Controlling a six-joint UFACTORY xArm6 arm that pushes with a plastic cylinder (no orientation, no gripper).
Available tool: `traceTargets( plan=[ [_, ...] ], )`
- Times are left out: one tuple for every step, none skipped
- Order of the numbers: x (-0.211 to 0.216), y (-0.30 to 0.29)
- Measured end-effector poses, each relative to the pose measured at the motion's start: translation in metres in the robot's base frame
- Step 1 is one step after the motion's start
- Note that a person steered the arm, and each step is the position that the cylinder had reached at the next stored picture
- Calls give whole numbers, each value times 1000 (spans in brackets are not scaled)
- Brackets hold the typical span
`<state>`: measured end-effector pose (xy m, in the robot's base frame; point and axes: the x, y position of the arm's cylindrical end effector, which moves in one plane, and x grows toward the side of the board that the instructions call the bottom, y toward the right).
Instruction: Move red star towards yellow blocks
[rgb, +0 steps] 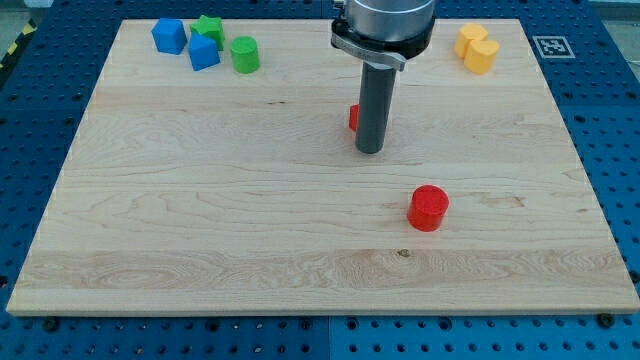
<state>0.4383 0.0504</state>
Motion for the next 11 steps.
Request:
traceTargets(
  plan=[
    [3, -22],
    [-28, -46],
    [-32, -46],
    [-29, -37],
    [-29, -27],
    [-29, -10],
    [-30, 12],
    [-31, 40],
    [-34, 68],
    [-41, 92],
    [-51, 112]
  ],
)
